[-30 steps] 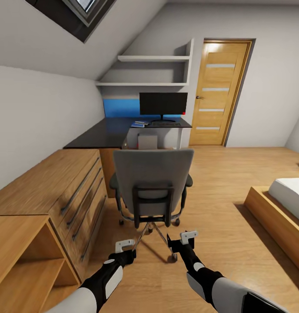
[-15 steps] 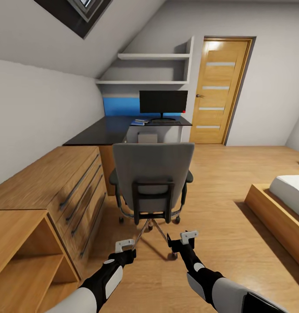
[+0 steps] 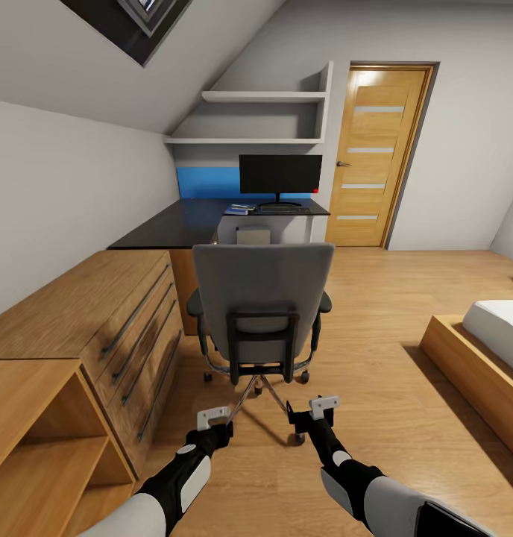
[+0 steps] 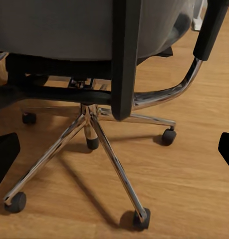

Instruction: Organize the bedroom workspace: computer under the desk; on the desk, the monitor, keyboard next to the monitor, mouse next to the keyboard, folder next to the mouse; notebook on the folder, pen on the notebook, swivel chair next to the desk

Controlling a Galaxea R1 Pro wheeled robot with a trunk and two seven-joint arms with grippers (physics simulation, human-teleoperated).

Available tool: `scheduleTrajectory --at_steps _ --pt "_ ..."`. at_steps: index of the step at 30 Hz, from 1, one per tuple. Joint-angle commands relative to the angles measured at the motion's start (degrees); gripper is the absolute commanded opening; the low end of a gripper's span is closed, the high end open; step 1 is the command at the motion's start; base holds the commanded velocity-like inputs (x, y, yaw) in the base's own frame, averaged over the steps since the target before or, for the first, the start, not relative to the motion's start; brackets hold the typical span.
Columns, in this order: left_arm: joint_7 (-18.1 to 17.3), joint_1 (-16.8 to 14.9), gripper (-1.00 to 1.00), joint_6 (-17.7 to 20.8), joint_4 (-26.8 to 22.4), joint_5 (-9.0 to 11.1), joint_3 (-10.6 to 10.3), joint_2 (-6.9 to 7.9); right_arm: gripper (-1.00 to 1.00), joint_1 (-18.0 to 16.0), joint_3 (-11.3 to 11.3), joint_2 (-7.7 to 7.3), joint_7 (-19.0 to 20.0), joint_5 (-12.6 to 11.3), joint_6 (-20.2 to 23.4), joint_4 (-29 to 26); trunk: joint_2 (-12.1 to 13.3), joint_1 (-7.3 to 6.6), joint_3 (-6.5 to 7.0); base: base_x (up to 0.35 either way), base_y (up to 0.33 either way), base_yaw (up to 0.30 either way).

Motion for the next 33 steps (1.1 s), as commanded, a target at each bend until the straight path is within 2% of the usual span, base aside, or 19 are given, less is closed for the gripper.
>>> scheduleTrajectory --at_steps 1,12,22,27,33 --pt "0.4 -0.04 1.0 -0.22 0.01 0.44 -0.36 0.0 1.0 -0.03 0.5 0.0 -0.5 -0.02 -0.07 -0.03 -0.02 0.0 -0.05 0.131 0.0 0.0" --pt "0.35 -0.04 1.0 -0.72 0.02 0.42 -0.51 0.0 1.0 -0.03 0.67 0.0 -0.19 0.11 0.0 -0.01 -0.02 0.0 -0.05 0.081 0.0 0.0" --pt "0.35 -0.04 1.0 -0.83 0.02 0.42 -0.62 0.0 1.0 -0.03 0.88 0.0 -0.02 0.34 0.12 -0.02 -0.02 0.0 -0.05 0.169 0.0 0.0" --pt "0.35 -0.04 1.0 -0.83 0.02 0.42 -0.59 0.0 1.0 -0.03 0.92 0.06 1.02 1.73 0.31 0.03 -0.02 0.0 -0.05 0.136 0.0 0.0" --pt "0.35 -0.04 1.0 -0.83 0.02 0.42 -0.62 0.0 1.0 -0.03 0.92 0.01 1.22 2.07 0.36 -0.01 -0.02 0.0 -0.05 0.069 0.0 0.0"
